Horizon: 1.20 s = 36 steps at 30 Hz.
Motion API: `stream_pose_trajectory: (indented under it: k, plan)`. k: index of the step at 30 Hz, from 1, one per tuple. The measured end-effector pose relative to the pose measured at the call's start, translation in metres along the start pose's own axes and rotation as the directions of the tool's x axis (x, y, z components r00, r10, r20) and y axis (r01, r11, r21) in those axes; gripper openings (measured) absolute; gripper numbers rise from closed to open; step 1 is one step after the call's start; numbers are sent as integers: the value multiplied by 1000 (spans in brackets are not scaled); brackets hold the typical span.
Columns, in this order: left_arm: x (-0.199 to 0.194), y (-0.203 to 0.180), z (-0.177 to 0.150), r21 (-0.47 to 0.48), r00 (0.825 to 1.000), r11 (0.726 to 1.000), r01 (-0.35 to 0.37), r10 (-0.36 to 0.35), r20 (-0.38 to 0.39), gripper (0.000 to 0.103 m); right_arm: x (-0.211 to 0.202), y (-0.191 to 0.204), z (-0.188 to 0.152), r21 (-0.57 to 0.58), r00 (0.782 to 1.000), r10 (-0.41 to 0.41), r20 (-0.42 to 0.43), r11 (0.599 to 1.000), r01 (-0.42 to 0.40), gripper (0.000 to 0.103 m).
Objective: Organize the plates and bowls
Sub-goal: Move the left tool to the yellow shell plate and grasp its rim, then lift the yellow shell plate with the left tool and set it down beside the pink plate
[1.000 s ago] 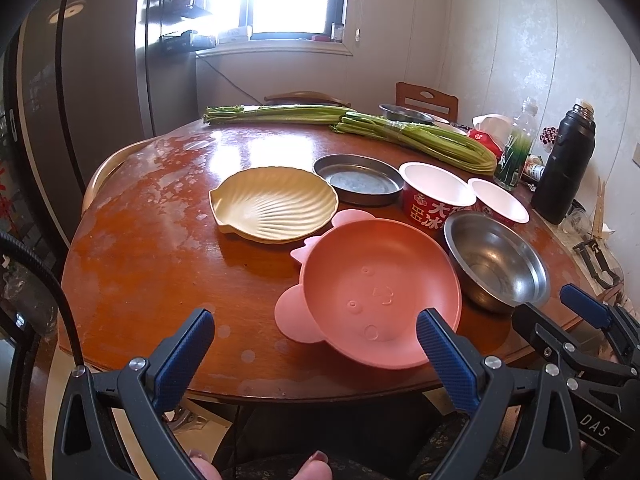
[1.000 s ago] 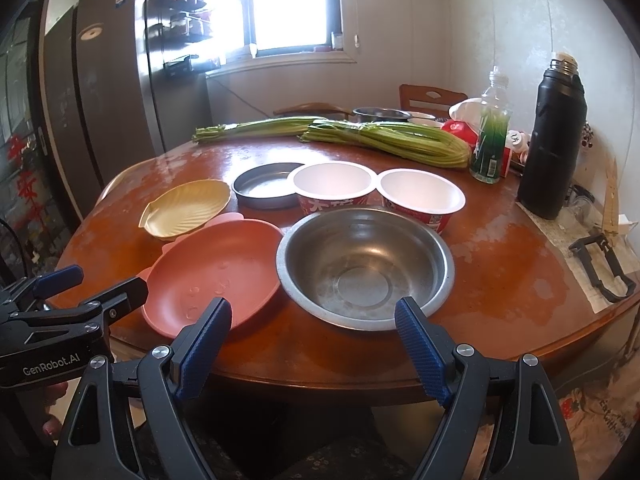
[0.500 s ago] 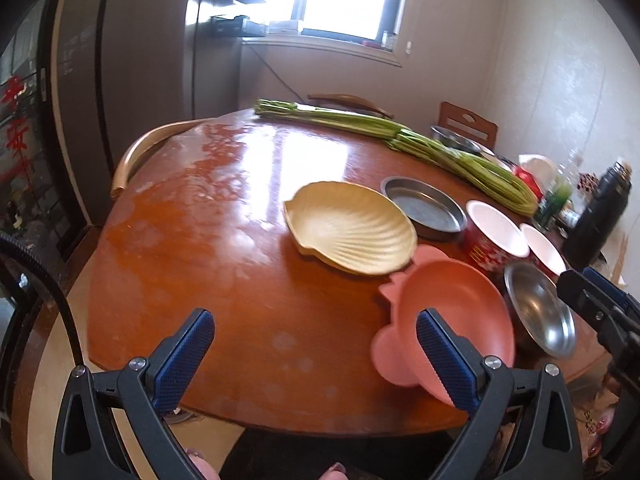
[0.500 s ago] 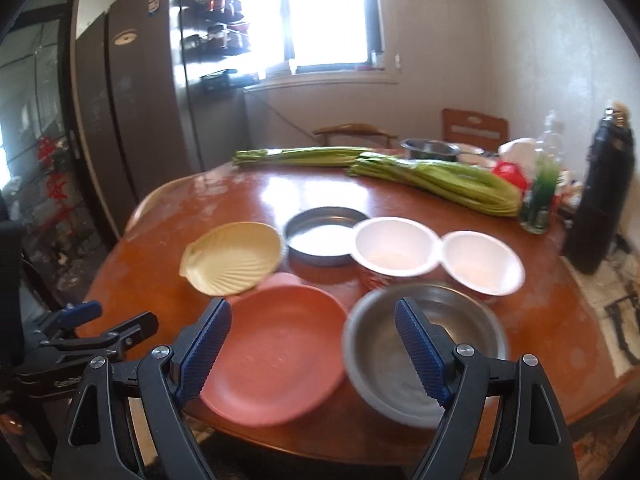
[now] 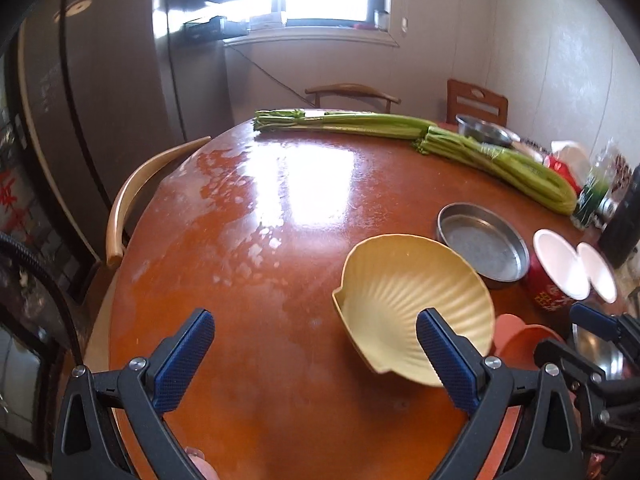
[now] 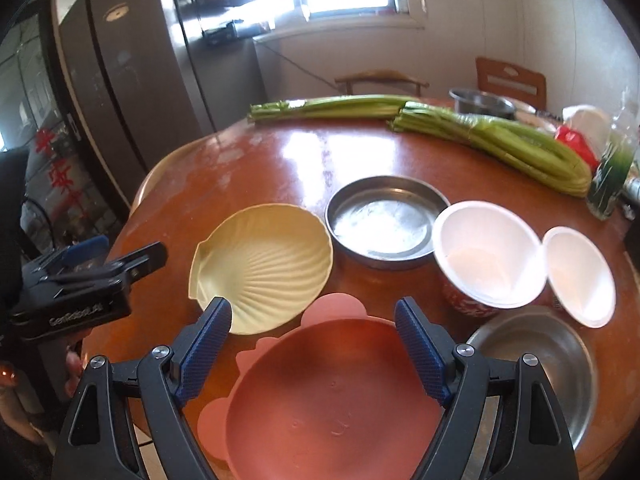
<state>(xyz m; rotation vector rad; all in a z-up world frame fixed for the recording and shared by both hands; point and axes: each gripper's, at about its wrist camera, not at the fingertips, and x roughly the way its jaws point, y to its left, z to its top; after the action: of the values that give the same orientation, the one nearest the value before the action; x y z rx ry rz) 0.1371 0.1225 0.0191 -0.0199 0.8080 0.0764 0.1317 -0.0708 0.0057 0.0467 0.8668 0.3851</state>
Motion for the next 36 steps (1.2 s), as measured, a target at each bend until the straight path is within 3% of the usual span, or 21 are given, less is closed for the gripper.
stream_pose_trajectory:
  k: [6, 8, 16, 20, 24, 30, 32, 36]
  plan:
    - [45, -11, 19, 89, 998, 996, 2, 3, -65, 101, 22, 2, 10, 6, 999, -28, -43, 1000, 28, 85]
    - [56, -16, 23, 120, 997, 992, 33, -24, -78, 101, 30, 1, 12, 18, 997, -30, -68, 999, 32, 85]
    - [77, -25, 27, 194, 991, 978, 72, -48, -126, 99, 51, 6, 18, 23, 994, -34, -103, 999, 37, 84]
    - [85, -27, 28, 190, 985, 976, 107, -79, -152, 83, 57, 12, 19, -1, 993, -44, -108, 999, 45, 79]
    - [90, -27, 28, 199, 984, 974, 110, -78, -162, 76, 63, 17, 16, -12, 990, -58, -129, 998, 57, 78]
    - [97, -29, 27, 196, 974, 969, 153, -114, -198, 57, 67, 21, 15, -22, 990, -56, -126, 998, 54, 78]
    - [98, -31, 26, 196, 969, 966, 171, -129, -210, 45, 67, 23, 16, -17, 991, -41, -125, 999, 39, 78]
    - [98, -29, 25, 177, 964, 966, 189, -149, -221, 38, 69, 26, 19, -10, 992, -14, -125, 1000, 12, 77]
